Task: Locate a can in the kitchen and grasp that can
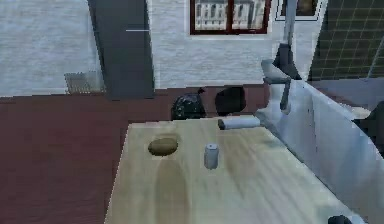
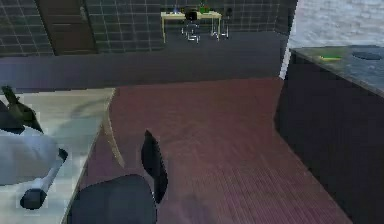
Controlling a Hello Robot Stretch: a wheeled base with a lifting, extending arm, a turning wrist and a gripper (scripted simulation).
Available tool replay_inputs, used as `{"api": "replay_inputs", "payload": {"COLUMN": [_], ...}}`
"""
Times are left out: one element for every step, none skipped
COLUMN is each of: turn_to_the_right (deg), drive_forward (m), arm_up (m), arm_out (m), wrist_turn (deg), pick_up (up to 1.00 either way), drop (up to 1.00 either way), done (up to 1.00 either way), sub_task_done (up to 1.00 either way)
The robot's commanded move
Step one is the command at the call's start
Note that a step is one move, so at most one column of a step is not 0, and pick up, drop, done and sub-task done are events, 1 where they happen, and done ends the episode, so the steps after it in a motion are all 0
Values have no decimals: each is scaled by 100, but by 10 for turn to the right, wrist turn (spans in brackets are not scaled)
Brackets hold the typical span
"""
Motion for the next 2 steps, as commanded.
{"api": "replay_inputs", "payload": {"turn_to_the_right": [-450,-330], "drive_forward": [0,0], "arm_up": [0,0], "arm_out": [0,0], "wrist_turn": [0,0], "pick_up": [0,0], "drop": [0,0], "done": [0,0], "sub_task_done": [0,0]}}
